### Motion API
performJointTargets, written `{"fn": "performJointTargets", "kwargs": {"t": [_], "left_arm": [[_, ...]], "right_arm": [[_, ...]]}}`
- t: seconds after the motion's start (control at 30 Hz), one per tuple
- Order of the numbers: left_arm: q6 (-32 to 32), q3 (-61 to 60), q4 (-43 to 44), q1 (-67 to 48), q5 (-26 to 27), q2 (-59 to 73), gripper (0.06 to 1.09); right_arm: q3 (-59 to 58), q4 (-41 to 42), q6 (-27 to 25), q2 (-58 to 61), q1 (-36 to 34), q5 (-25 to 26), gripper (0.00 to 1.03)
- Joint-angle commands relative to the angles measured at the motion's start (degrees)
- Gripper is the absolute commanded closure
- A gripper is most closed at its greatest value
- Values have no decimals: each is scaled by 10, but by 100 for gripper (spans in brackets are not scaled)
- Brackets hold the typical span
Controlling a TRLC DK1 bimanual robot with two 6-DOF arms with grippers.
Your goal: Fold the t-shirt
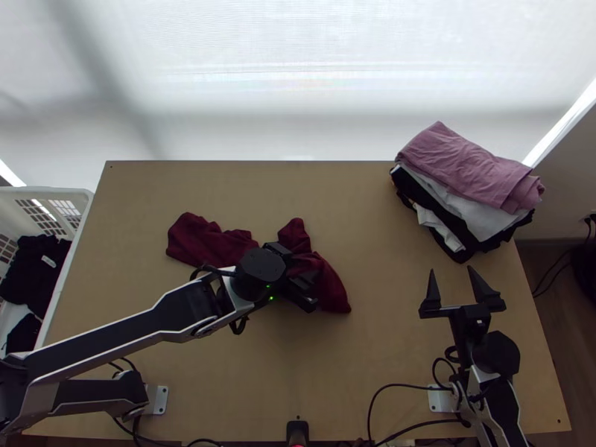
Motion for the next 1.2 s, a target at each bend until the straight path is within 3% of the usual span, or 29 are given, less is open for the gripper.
{"fn": "performJointTargets", "kwargs": {"t": [0.0,0.37,0.63,0.93,1.17], "left_arm": [[3,20,16,4,15,-10,10],[7,42,27,170,35,-69,10],[73,23,-26,338,57,-90,10],[109,66,-201,523,107,-91,10],[112,75,-312,581,141,-92,10]], "right_arm": [[-6,-7,9,-4,2,-1,4],[-6,-7,9,-4,2,-1,4],[-6,-7,9,-4,2,-1,4],[-6,-7,9,-4,2,-1,4],[-6,-7,9,-4,2,-1,4]]}}
